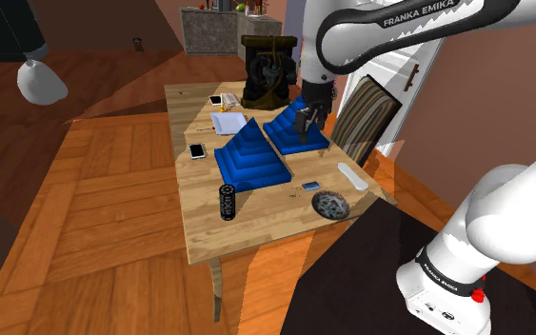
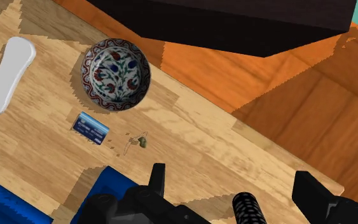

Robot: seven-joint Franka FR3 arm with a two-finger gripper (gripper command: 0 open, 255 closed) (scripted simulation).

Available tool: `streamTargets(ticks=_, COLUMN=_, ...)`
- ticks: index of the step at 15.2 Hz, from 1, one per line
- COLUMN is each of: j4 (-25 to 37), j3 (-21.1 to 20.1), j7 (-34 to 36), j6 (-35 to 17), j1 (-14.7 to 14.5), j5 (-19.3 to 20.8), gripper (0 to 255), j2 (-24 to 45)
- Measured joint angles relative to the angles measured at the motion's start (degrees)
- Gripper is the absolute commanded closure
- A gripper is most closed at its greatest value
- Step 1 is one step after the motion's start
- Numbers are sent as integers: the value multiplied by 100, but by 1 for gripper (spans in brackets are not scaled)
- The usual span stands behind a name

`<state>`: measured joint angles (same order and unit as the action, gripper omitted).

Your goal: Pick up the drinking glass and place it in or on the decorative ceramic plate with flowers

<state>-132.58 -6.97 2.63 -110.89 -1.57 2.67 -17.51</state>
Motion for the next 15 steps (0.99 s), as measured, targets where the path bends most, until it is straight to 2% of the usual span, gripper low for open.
streamTargets(ticks=8, j4=575, j3=-217, j7=431, j6=-981, j1=-74, j5=214, gripper=0, j2=1619)
streamTargets(ticks=15, j4=1637, j3=-293, j7=849, j6=-1439, j1=-254, j5=537, gripper=0, j2=3212)
